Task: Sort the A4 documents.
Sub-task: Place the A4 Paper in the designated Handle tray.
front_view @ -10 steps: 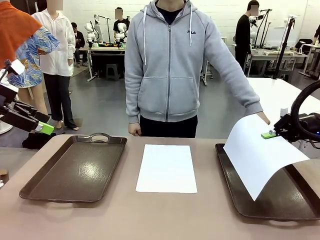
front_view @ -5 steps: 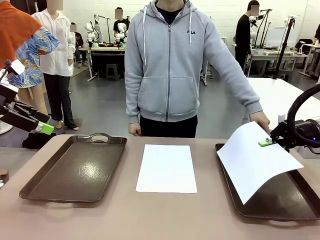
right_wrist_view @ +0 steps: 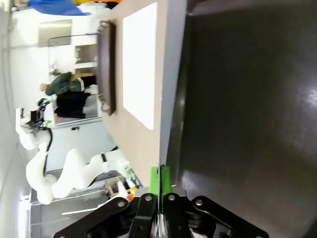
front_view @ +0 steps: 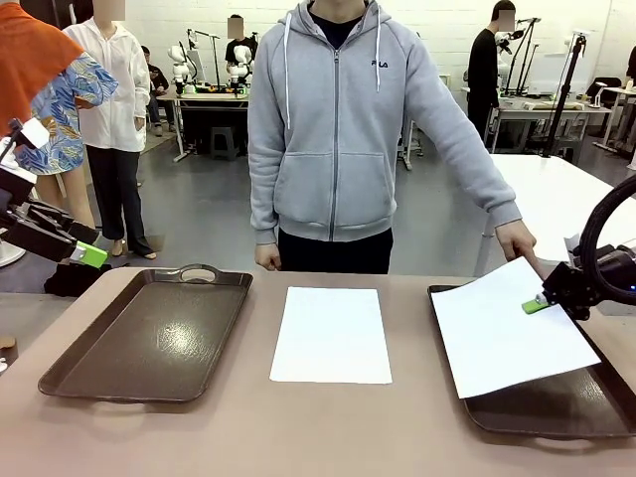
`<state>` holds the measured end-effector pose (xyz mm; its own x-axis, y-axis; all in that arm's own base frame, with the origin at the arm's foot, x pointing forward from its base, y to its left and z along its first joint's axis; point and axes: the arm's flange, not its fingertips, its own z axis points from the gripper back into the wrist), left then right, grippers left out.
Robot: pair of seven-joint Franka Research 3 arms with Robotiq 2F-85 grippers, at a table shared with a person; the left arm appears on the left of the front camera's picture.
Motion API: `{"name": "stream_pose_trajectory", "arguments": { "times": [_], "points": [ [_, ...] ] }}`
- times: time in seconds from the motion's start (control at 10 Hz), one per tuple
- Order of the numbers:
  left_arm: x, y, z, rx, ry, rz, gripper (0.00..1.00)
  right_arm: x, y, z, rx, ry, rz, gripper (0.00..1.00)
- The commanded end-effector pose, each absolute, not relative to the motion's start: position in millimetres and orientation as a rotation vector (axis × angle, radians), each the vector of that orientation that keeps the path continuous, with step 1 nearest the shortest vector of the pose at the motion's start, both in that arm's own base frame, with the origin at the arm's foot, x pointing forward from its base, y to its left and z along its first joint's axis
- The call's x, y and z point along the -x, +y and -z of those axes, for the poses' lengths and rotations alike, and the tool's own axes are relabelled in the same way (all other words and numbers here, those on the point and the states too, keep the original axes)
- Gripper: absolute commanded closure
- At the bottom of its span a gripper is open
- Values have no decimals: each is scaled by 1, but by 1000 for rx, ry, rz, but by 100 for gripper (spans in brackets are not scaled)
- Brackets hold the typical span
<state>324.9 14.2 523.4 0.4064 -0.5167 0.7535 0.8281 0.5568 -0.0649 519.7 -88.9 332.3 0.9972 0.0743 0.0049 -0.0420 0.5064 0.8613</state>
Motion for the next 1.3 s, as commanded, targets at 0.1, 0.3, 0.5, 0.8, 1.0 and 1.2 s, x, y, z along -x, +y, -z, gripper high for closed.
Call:
{"name": "stream_pose_trajectory", "arguments": {
  "times": [0.1,0.3,0.5,0.8,1.0,1.2],
  "points": [
    [-326,16,-522,488,-767,908,0,-507,-84,-329,-891,26,-66,99],
    [-326,16,-522,488,-767,908,0,-515,-78,-341,-802,42,-101,99],
    [-326,16,-522,488,-767,908,0,-520,-79,-344,-752,47,-99,99],
    [-326,16,-522,488,-767,908,0,-526,-76,-342,-723,71,-94,99],
    [-326,16,-522,488,-767,908,0,-526,-77,-335,-682,68,-68,99],
    [-326,16,-522,488,-767,908,0,-526,-79,-331,-660,50,-43,99]
  ]
}}
